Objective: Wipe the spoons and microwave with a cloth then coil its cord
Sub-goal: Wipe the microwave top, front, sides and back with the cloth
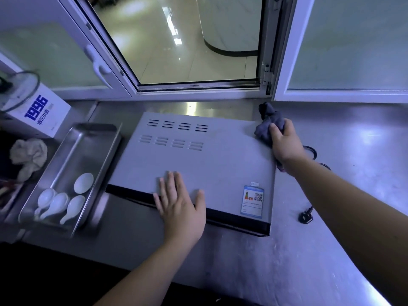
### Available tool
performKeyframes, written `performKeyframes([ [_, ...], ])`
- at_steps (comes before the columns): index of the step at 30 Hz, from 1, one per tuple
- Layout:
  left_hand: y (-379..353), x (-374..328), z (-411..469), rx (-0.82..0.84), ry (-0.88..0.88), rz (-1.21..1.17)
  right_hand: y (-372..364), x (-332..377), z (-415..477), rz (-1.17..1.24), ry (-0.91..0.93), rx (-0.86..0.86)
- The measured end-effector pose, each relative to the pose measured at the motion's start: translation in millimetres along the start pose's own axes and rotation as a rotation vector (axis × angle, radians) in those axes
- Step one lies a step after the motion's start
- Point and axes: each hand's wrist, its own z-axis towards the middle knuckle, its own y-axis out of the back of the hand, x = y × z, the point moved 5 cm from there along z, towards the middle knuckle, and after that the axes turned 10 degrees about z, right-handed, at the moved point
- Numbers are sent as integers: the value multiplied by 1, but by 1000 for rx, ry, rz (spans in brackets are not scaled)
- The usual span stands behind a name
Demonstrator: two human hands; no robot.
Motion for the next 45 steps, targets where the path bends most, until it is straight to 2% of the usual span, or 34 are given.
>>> performKeyframes([
  [6,8,26,39,-25,-222,15,19,-16,-46,73,-57,-121],
  [11,17,45,78,47,-457,107,25,-28,-96,133,-67,-212],
  [22,32,83,128,29,-879,274,-6,-50,-207,189,-170,-260],
  [27,40,102,154,47,-1039,376,-33,-65,-255,119,-153,-220],
  [32,54,112,189,18,-1214,566,-58,-79,-286,35,-204,-36],
  [38,74,109,213,98,-1184,635,-77,-70,-286,-5,-133,161],
  [42,78,82,196,68,-946,423,-68,-66,-274,9,-151,215],
  [45,68,49,173,75,-829,241,-45,-70,-268,66,-206,157],
])
